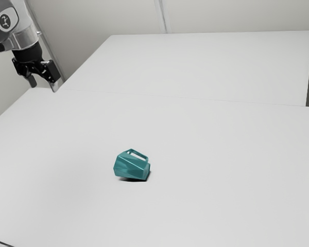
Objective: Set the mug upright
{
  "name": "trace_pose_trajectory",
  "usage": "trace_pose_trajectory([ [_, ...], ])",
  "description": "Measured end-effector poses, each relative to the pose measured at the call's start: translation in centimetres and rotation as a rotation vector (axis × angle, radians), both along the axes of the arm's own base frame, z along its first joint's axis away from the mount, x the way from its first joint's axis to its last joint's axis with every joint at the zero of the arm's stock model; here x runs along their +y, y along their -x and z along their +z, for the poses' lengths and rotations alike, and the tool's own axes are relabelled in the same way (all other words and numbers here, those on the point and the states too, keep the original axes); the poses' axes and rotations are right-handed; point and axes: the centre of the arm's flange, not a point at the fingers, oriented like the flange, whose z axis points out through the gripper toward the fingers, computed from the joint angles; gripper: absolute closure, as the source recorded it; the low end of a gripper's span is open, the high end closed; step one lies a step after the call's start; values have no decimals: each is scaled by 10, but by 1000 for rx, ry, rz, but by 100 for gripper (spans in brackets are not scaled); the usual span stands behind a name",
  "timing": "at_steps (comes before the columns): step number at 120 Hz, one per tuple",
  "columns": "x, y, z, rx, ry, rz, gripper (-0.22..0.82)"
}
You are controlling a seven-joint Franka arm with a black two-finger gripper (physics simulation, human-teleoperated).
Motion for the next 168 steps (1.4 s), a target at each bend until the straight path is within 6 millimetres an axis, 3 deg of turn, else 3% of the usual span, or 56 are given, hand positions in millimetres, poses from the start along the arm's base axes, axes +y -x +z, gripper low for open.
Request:
trace_pose_trajectory([
  [31,6,6,-16,32,13,13,0],
  [48,3,5,-43,71,73,22,0],
  [104,56,-20,-175,171,486,291,0],
  [136,37,-46,-249,225,647,370,0],
  [168,18,-60,-298,263,722,419,0],
])
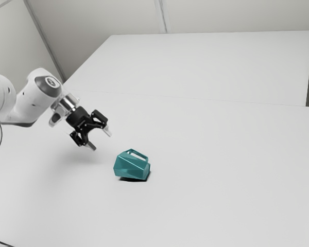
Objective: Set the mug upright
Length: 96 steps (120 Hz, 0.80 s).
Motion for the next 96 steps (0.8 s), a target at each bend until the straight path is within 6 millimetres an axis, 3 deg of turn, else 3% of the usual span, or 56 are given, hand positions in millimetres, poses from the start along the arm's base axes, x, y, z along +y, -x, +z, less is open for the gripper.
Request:
trace_pose_trajectory([
  [51,-51,4,-35,39,110,22,0],
  [96,-88,1,-46,34,156,22,0],
])
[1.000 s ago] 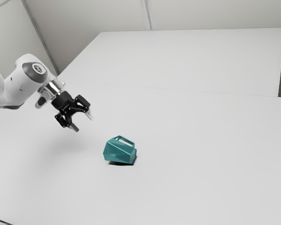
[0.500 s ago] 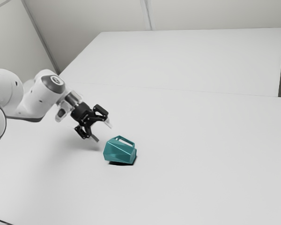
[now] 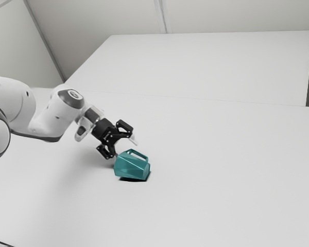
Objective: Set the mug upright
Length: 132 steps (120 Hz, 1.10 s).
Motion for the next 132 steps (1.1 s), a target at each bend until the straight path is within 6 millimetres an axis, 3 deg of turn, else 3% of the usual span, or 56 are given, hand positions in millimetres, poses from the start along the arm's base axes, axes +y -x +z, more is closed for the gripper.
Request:
trace_pose_trajectory([
  [20,-8,0,-2,-6,-1,-2,3],
  [42,-6,-1,-2,-10,-17,-6,48],
  [66,-5,-1,4,-23,-21,-7,71],
  [105,-23,-3,28,-76,-77,-81,78],
  [132,-51,-3,72,-205,-326,-305,79],
])
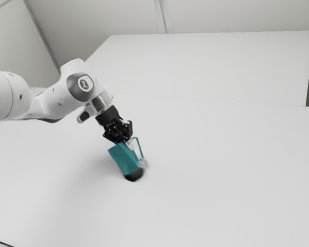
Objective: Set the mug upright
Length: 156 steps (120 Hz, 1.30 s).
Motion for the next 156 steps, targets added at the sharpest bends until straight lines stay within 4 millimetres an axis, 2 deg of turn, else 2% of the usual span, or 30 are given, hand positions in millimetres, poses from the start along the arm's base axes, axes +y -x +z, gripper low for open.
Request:
trace_pose_trajectory([
  [15,-7,-2,15,-83,-186,-138,79],
  [27,-5,-3,17,-135,-295,-205,79],
  [41,-5,7,14,-184,-364,-250,79],
  [76,-10,22,8,-320,-442,-294,79],
  [114,-8,22,2,-417,-491,-317,79],
  [156,-9,19,-13,-425,-496,-329,79],
])
